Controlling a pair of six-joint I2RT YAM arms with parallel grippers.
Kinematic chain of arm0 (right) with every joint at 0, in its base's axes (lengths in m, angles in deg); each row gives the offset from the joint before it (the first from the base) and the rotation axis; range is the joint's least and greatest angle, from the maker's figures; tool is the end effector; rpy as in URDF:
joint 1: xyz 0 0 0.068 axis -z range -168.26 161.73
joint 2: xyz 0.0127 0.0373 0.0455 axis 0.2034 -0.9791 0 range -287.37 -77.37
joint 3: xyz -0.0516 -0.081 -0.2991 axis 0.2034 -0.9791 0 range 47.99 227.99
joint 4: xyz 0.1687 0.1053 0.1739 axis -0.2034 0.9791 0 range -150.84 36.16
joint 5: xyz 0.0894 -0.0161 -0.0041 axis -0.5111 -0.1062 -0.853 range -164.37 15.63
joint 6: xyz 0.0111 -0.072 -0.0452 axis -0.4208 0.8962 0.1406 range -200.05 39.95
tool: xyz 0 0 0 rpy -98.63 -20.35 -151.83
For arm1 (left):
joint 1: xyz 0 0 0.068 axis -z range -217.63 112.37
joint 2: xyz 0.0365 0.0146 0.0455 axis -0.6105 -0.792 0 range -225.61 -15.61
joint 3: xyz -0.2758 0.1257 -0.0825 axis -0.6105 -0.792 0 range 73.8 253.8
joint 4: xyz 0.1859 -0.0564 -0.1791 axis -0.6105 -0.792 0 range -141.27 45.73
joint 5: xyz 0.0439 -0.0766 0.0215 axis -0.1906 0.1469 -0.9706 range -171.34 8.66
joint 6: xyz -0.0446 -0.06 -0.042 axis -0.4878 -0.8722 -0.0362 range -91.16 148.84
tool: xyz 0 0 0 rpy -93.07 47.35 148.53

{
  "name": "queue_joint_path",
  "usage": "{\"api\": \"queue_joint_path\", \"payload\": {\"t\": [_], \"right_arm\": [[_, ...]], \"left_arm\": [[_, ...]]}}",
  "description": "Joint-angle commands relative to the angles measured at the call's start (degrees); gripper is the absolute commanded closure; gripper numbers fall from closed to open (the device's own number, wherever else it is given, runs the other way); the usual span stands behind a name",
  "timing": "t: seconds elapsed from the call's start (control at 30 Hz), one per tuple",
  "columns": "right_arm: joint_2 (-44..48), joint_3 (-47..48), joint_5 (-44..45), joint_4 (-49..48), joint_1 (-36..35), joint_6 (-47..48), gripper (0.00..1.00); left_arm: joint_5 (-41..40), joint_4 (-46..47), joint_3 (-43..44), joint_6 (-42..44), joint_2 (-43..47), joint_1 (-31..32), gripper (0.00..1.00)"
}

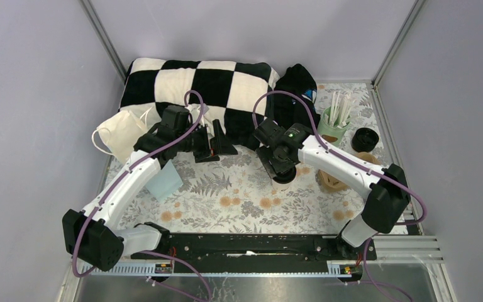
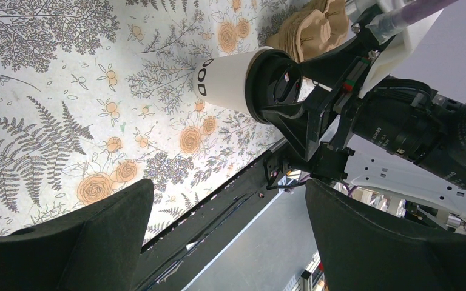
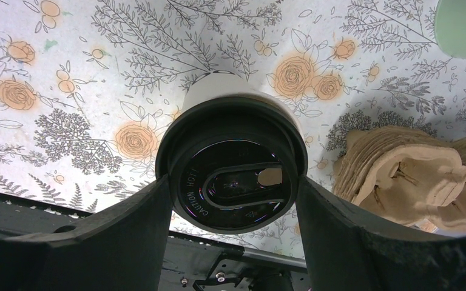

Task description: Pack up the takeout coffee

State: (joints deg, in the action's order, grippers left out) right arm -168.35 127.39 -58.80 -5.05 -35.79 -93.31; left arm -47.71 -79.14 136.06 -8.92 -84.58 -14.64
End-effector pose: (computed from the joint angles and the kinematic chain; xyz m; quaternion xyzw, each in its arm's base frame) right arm 0.2422 0.2345 0.2935 -0.2608 0.9363 -0.0163 0.2348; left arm 0.2282 -0.1423 0.3393 0.0054 0.8811 -0.4260 0.2053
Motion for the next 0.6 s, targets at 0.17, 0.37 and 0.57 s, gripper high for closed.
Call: {"api": "queue_joint_path", "payload": {"t": [0.17, 0.37, 0.57], "right_arm": [[0.9, -1.6, 1.9, -1.0, -0.5, 0.3, 0.24], [0.9, -2.6, 2.5, -2.4, -0.4, 0.6, 0.22], [1.1, -3.0, 2.4, -2.4, -0.4, 0.0, 0.22]], "left_arm": [[0.3, 1.1, 0.1, 0.7, 0.8, 0.0, 0.01], [0.5, 1.1, 0.7, 0.8, 0.5, 0.0, 0.01], [0.9, 1.2, 0.6, 0.9, 0.4, 0.0, 0.01]]}}
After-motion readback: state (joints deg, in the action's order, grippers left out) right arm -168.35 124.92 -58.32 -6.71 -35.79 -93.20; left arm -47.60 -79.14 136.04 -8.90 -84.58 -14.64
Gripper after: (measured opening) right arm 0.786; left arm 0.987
